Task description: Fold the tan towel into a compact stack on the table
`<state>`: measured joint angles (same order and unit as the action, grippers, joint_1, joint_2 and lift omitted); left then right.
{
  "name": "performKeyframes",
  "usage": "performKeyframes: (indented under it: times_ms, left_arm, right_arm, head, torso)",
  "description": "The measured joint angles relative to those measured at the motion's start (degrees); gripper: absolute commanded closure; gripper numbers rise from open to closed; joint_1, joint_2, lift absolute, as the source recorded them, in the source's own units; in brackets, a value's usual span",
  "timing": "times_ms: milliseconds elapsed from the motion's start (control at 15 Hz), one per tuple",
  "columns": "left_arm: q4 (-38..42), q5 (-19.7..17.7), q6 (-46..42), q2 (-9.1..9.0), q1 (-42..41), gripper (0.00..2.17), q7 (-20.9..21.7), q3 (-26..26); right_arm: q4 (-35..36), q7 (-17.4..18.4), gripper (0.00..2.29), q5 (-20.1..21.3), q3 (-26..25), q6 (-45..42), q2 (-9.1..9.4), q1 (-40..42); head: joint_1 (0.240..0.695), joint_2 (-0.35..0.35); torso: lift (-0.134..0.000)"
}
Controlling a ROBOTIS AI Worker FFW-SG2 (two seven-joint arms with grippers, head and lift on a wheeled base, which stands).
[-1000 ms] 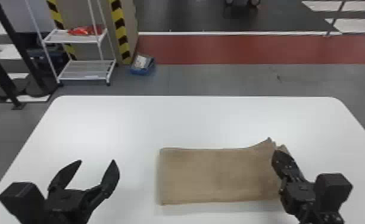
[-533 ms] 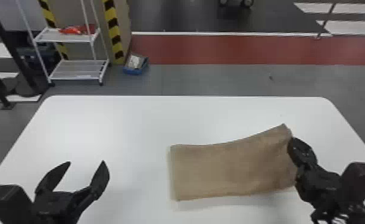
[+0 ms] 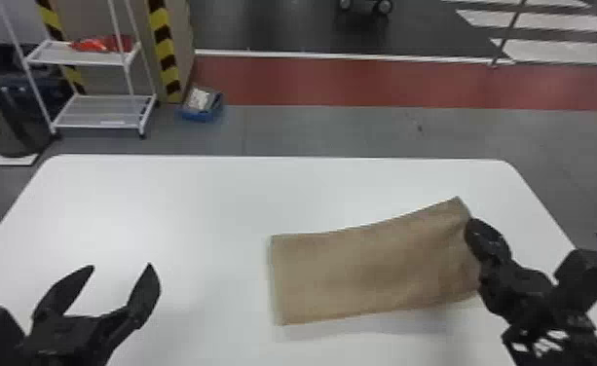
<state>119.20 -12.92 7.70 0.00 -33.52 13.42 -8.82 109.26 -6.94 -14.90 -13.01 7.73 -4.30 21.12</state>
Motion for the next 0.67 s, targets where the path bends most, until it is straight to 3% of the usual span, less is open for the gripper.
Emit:
performKeyframes:
  times_ms: [133,200,267,333,667]
  left_arm:
    - [-0.15,-0.07,0.0,0.0,0.12,0.04,0.01,0.01]
    - [-0.41,-0.13,0.0,0.0,0.39,0.04,0.03,0.28]
    - [-0.63,-0.14,0.05,0.0,0.67,0.04,0.03,0.69]
    - [-0.86,-0.14,0.13,0.0,0.97,0.04,0.03,1.22]
    - [-1.28,-0.08,0.38,0.0,1.12,0.04,0.03,1.38]
  right_arm:
    - [0.12,-0.05,1.24,-1.69,-2.84,2.8,-0.01,-1.3]
    - [-1.56,-0.36,1.02,-1.59,-3.23,3.68,-0.02,-2.28]
    - [-3.53,-0.53,0.28,-1.28,-3.34,4.25,-0.08,-3.24]
    - [-5.87,-0.65,0.0,-1.05,-3.46,5.12,-0.18,-4.37]
    - [-7.17,-2.69,0.07,-0.67,-5.81,12.1,-0.36,-6.25]
  head:
    - [0.695,-0.131]
    - [0.695,-0.138]
    - [0.695,-0.145]
    - [0.695,-0.159]
    - [0.695,-0.176]
  torso:
    - [-0.114]
    - [-0.114]
    - [-0.114]
    - [-0.114]
    - [-0.114]
